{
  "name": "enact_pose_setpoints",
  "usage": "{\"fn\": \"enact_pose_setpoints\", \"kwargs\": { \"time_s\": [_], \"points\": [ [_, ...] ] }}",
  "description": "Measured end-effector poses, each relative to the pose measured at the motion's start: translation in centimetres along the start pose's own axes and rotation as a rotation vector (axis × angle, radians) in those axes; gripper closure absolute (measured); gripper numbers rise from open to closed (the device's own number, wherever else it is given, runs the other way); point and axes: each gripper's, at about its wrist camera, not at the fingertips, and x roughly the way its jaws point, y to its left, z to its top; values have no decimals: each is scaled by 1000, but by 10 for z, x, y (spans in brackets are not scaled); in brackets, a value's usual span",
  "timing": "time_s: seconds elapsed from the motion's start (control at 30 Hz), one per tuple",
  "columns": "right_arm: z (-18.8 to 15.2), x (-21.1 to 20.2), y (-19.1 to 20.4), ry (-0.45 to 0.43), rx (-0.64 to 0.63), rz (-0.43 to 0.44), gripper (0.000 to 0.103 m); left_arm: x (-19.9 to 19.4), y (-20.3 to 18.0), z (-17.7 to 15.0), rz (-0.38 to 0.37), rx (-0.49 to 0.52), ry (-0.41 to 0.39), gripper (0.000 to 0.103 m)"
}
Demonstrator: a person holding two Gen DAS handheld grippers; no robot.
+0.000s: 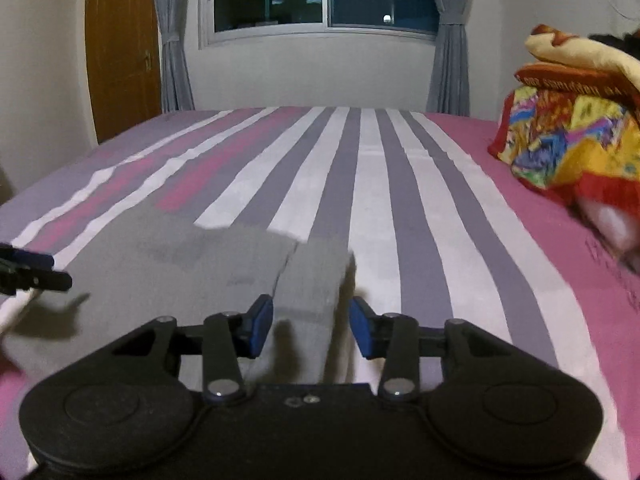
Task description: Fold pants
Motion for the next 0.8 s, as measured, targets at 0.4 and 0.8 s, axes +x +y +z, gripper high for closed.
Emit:
{"fn": "enact_pose_setpoints", "kwargs": {
  "time_s": [0.4,0.8],
  "points": [
    [-4,66,7,112,-53,-24,31,90,4,25,15,19,120,0],
    [23,50,-3,71,-40,-50,13,68,1,44,46,17,37,0]
  ]
}}
